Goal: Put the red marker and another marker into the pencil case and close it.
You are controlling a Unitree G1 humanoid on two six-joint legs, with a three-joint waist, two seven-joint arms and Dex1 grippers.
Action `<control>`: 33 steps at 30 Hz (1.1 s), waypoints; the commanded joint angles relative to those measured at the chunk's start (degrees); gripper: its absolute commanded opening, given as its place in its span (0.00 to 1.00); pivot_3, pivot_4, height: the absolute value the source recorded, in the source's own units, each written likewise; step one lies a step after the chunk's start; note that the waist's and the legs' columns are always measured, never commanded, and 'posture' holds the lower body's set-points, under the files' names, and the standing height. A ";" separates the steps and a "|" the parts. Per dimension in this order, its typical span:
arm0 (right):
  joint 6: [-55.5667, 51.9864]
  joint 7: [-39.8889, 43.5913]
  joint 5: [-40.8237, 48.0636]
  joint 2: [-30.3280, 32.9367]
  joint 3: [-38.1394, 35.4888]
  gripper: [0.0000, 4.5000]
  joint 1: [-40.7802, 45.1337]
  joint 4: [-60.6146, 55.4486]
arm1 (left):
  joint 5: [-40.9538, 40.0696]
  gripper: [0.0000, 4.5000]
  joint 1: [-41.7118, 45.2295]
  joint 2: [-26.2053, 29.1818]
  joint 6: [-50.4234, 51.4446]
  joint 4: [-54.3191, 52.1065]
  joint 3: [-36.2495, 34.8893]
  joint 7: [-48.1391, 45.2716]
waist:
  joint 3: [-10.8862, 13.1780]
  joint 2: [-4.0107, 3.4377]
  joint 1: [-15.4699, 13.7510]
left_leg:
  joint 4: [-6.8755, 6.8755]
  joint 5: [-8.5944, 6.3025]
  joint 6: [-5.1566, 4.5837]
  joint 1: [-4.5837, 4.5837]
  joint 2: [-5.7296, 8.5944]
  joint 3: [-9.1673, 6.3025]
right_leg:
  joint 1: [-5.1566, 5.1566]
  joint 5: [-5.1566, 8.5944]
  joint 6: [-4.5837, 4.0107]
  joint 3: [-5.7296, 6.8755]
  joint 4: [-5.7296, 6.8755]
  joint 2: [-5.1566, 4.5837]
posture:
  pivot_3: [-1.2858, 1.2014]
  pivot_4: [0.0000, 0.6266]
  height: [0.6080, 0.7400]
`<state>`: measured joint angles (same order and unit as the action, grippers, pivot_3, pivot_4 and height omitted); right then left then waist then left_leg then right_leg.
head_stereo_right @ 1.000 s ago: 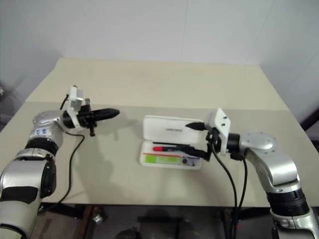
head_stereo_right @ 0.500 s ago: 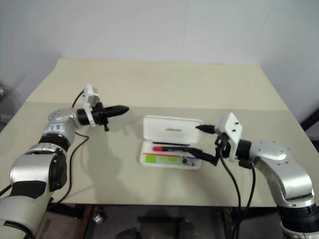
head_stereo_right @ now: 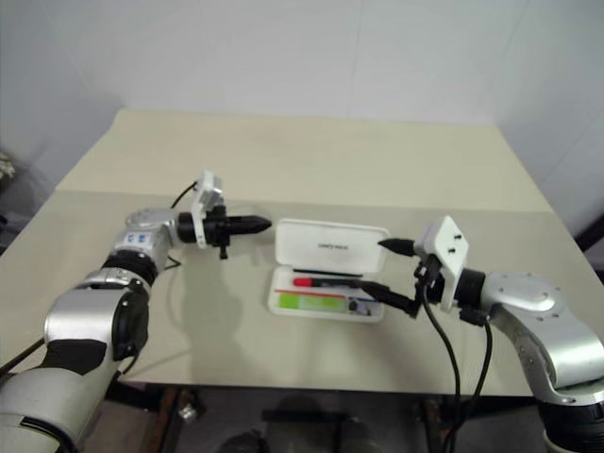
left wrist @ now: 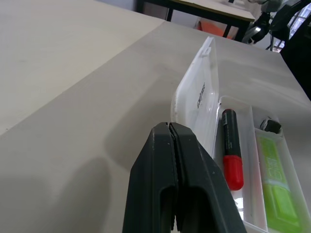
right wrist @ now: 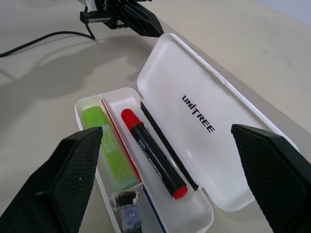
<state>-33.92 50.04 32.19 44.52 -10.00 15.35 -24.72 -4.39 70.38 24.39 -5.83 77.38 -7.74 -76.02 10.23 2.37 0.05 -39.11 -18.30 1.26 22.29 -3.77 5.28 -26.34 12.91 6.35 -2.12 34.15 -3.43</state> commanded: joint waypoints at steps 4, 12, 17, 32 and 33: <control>0.19 -1.05 1.25 1.21 -2.71 1.00 0.13 -2.70 | 1.76 0.00 1.34 -0.66 0.89 0.15 -0.92 4.98 | 0.00 0.00 0.01 | -0.01 0.00 0.00 0.00 0.00 0.01 | 0.01 -0.01 0.02 -0.01 0.01 -0.01 | 0.52 0.24 1.00; 0.34 -1.58 1.39 1.19 -2.27 1.00 -0.09 -2.92 | 3.14 0.00 1.38 -1.75 0.79 0.31 -1.48 10.95 | 0.00 0.00 -0.06 | -0.01 0.00 0.00 -0.01 0.01 0.01 | 0.01 -0.02 0.03 -0.01 0.01 -0.01 | 0.52 0.24 1.00; 0.33 -1.80 1.27 1.15 -1.92 1.00 0.37 -2.79 | 3.09 0.00 2.06 -3.58 0.68 0.25 -1.59 9.67 | 0.00 0.00 -0.09 | -0.01 0.00 0.00 -0.01 0.01 0.01 | 0.02 -0.02 0.03 -0.01 -0.01 -0.01 | 0.52 0.24 1.00; 1.49 -0.37 0.92 1.66 -1.81 1.00 0.35 -1.13 | 4.78 0.00 2.90 -5.32 -0.41 -0.83 1.95 -13.38 | 0.00 0.00 -0.05 | -0.02 0.00 0.00 -0.01 0.02 0.00 | 0.04 -0.02 0.03 -0.01 -0.01 0.00 | 0.52 0.24 1.00; 1.65 -0.05 0.81 1.80 -1.73 1.00 0.59 -0.75 | 5.19 0.00 2.84 -5.40 -0.92 -0.96 2.55 -14.92 | 0.00 0.00 -0.05 | -0.02 0.00 0.00 -0.01 0.02 0.00 | 0.04 -0.02 0.03 -0.01 -0.02 0.00 | 0.52 0.24 1.00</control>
<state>-33.66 49.39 32.72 45.08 -10.01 15.14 -24.98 0.27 71.34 19.12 -5.54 77.44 -5.75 -86.03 10.23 2.37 -0.01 -39.13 -18.30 1.26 22.28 -3.75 5.28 -26.29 12.89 6.38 -2.13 34.14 -3.43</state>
